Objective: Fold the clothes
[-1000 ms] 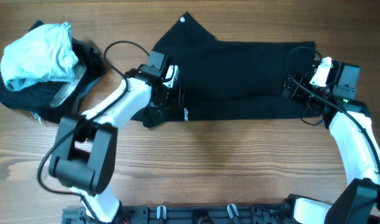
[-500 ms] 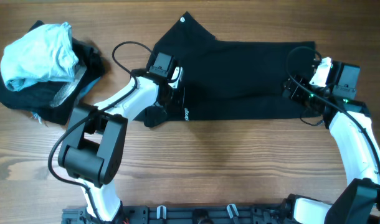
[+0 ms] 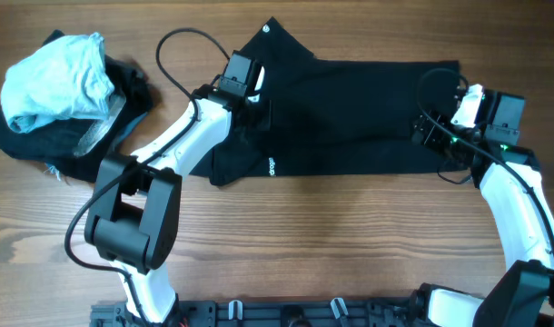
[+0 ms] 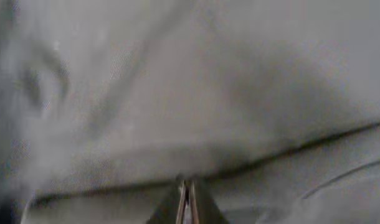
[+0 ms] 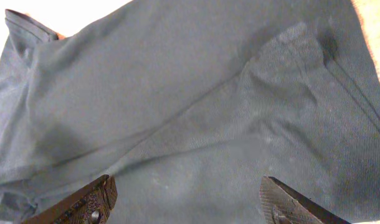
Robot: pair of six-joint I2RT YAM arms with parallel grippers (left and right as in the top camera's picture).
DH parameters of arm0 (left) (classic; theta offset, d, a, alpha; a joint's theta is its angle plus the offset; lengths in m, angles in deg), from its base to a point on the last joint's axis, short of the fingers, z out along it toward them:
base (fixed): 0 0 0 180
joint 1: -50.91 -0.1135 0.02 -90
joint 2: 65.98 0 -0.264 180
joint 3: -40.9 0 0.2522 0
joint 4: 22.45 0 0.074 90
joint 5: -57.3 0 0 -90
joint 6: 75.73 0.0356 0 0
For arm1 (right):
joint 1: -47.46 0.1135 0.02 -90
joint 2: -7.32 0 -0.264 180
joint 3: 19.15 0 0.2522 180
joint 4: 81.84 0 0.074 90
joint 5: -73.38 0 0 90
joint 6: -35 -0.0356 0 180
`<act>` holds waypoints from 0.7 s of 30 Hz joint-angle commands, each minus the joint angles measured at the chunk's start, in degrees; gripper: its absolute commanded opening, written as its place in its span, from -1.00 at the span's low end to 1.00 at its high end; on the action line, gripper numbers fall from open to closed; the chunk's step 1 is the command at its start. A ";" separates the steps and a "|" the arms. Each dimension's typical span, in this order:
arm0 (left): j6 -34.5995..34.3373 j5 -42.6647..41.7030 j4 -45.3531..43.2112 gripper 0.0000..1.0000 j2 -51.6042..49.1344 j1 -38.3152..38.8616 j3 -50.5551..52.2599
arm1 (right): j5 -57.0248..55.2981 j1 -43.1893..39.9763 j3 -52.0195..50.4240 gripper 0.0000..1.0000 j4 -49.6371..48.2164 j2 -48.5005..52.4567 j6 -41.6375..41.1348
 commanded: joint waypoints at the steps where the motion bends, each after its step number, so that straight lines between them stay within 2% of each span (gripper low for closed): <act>1: -0.57 7.06 13.60 -0.36 2.08 -0.87 -0.76 | 1.38 0.22 -0.04 0.58 0.85 -0.33 -0.09; 3: -1.97 12.41 17.90 -0.29 2.03 -2.01 -0.42 | 1.38 0.22 -0.04 0.58 0.98 -0.33 -0.11; 7: -1.95 12.66 17.35 -0.21 2.01 -5.68 -0.39 | 1.36 0.22 -0.04 0.59 0.79 -0.33 -0.09; 8: -1.92 11.52 16.55 -0.11 2.01 -6.71 -0.39 | 1.36 0.22 -0.04 0.59 0.79 -0.33 -0.04; 9: -1.88 9.55 15.69 -0.13 2.01 -7.43 -0.35 | 1.36 0.22 -0.04 0.59 0.79 -0.33 -0.07; 10: 0.52 2.38 13.00 -0.18 1.97 -8.76 -0.17 | 1.36 0.22 -0.04 0.60 0.68 -0.33 -0.02; 16: 0.46 -1.29 12.94 -0.24 1.16 -9.18 -0.17 | 1.33 0.22 -0.04 0.61 0.55 -0.33 0.09; 18: 0.66 -1.29 12.81 -0.35 1.16 -9.29 -0.17 | 1.33 0.22 -0.04 0.61 0.46 -0.33 0.09; 21: 0.61 -1.31 9.77 -0.81 1.16 -9.35 -0.17 | 1.33 0.22 -0.04 0.61 -0.07 -0.33 0.07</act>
